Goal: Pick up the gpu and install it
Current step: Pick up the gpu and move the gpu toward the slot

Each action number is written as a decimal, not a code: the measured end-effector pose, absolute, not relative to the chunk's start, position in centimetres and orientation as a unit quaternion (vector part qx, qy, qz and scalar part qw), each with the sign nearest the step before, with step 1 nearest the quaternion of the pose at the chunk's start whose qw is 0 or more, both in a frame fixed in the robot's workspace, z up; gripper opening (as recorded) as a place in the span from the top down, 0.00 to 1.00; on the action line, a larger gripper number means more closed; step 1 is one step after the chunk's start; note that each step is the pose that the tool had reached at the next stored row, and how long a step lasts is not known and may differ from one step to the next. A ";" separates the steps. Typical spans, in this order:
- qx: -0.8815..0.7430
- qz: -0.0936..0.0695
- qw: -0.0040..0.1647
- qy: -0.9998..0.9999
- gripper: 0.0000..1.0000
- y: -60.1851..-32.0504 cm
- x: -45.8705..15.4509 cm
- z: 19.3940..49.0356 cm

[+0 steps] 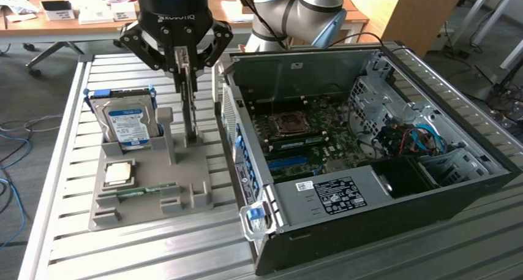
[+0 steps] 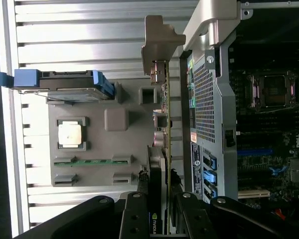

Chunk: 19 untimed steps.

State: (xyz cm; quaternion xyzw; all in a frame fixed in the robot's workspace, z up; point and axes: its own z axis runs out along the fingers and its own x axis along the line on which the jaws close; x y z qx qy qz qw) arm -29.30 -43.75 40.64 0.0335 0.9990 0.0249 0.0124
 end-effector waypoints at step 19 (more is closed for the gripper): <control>0.034 0.025 0.012 0.999 0.73 -43.7 -26.7 40.6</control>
